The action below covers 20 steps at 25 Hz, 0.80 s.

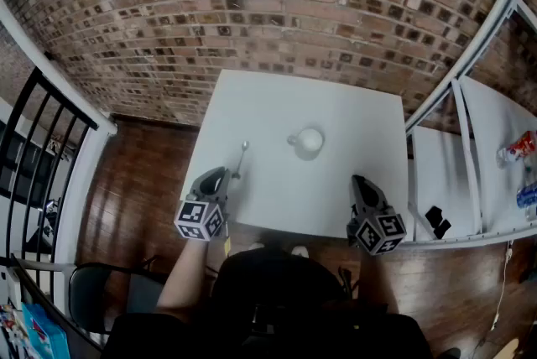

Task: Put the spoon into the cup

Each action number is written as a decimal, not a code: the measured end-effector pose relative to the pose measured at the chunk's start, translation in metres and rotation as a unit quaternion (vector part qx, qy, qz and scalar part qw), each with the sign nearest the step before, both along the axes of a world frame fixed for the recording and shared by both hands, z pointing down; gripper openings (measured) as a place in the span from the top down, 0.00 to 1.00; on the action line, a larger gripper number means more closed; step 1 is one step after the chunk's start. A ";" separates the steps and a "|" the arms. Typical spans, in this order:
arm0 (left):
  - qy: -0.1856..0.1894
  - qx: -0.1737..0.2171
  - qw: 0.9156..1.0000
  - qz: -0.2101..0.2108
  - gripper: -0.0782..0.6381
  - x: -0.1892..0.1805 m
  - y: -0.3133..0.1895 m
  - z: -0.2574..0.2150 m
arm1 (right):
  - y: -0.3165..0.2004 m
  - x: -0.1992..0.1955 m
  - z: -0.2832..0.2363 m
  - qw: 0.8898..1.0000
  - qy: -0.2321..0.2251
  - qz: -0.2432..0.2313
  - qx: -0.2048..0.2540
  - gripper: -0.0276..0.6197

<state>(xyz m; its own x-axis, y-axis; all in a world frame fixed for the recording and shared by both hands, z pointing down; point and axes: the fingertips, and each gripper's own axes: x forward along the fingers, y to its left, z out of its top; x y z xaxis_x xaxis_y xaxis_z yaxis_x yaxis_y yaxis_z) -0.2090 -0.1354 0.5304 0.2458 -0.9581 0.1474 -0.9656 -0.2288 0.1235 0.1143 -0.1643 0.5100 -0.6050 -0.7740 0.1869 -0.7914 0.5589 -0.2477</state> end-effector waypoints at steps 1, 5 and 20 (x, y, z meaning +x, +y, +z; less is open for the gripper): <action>0.000 -0.008 1.000 0.000 0.80 0.001 -0.006 0.005 | -0.003 -0.001 0.000 1.000 0.001 -0.001 0.001 0.95; -0.009 -0.053 0.999 0.004 0.70 0.003 -0.027 0.033 | -0.012 -0.008 0.000 1.000 0.004 -0.008 0.004 0.95; -0.026 -0.214 0.976 -0.024 0.53 -0.004 -0.056 0.140 | -0.025 -0.005 0.004 1.000 -0.004 -0.006 -0.011 0.95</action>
